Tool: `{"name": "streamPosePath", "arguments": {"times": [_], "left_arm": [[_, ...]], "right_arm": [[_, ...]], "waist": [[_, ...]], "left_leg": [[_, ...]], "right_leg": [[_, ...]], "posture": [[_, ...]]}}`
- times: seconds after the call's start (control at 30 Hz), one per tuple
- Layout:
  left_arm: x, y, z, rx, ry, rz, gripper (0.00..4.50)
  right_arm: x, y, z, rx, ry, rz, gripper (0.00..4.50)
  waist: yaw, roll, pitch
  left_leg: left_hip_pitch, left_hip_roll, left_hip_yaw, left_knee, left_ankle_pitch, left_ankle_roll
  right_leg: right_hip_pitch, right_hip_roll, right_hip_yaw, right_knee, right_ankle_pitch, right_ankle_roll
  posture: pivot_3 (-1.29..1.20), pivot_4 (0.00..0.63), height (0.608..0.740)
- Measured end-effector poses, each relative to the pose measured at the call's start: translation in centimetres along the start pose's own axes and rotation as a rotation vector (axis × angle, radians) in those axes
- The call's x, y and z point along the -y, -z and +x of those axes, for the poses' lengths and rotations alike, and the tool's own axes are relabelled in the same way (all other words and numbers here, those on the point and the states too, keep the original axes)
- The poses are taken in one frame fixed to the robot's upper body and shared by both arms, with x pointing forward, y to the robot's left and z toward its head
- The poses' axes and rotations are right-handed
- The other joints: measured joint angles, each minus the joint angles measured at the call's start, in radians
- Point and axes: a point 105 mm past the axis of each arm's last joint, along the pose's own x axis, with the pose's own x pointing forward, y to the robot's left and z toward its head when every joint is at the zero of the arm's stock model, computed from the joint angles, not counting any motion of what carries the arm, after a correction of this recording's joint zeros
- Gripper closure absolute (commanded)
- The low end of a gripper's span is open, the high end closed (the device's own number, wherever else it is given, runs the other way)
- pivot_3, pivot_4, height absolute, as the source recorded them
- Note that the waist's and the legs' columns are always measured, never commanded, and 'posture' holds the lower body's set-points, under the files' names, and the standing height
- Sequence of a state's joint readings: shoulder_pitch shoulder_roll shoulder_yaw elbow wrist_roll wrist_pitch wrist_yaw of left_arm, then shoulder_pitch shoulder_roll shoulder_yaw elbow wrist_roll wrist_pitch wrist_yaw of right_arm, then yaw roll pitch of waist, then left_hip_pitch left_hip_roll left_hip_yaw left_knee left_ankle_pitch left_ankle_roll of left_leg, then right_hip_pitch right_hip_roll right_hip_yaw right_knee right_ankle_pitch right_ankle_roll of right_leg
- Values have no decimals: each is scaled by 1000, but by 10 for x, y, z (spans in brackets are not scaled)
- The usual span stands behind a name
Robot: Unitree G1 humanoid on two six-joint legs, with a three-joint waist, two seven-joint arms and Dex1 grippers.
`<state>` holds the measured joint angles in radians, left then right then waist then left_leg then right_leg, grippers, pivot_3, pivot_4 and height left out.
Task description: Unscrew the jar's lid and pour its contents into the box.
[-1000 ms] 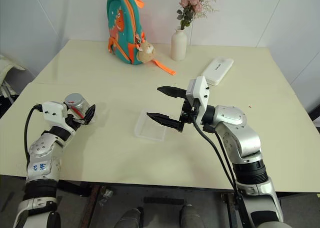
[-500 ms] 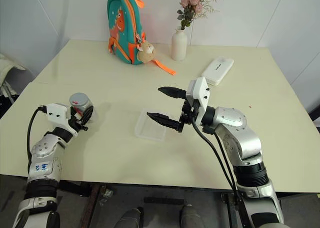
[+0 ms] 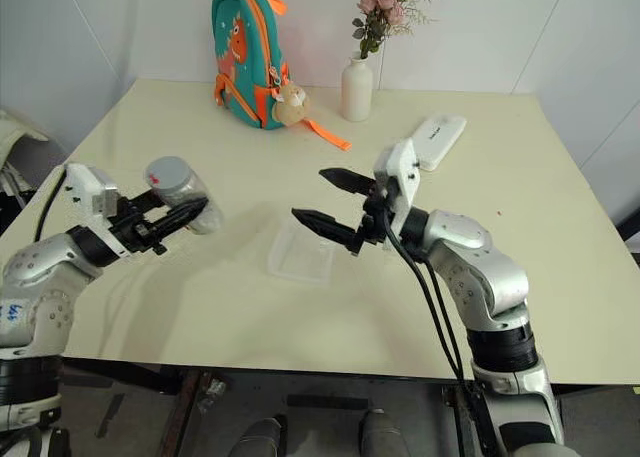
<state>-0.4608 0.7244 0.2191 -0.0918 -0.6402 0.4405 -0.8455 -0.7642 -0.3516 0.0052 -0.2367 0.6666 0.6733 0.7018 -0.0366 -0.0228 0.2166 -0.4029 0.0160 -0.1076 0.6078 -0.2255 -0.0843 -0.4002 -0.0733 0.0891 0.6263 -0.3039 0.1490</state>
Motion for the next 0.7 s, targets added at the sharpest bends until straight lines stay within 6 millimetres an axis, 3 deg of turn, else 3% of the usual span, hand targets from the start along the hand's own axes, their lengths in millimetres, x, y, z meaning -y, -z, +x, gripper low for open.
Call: {"name": "streamPosePath", "arguments": {"times": [0.13, 0.4, 0.7], "left_arm": [[19, -5, 27, -21, 193, -18, 2569], [30, 10, 52, -52, 322, -67, 2569], [27, 10, 57, -62, 333, -46, 2569]], "right_arm": [[-5, -20, 22, 26, -20, 6, 0], [-3, 11, 39, -95, -19, 45, 0], [-9, 20, 44, -140, -48, 24, 0]], "waist": [[0, 0, 0], [-12, 0, 0], [-21, 0, 0]], "left_leg": [[0, 0, 0, -3, 0, 0], [-6, 0, 1, -11, 2, -2], [-6, 0, 1, -12, 3, -2]], "right_leg": [[-1, 0, 0, -1, 0, -1], [-13, 0, 1, 2, -3, -2], [-13, 0, 1, 3, -4, -2]], "posture": [[0, 150, 740], [0, 150, 740], [0, 150, 740]]}}
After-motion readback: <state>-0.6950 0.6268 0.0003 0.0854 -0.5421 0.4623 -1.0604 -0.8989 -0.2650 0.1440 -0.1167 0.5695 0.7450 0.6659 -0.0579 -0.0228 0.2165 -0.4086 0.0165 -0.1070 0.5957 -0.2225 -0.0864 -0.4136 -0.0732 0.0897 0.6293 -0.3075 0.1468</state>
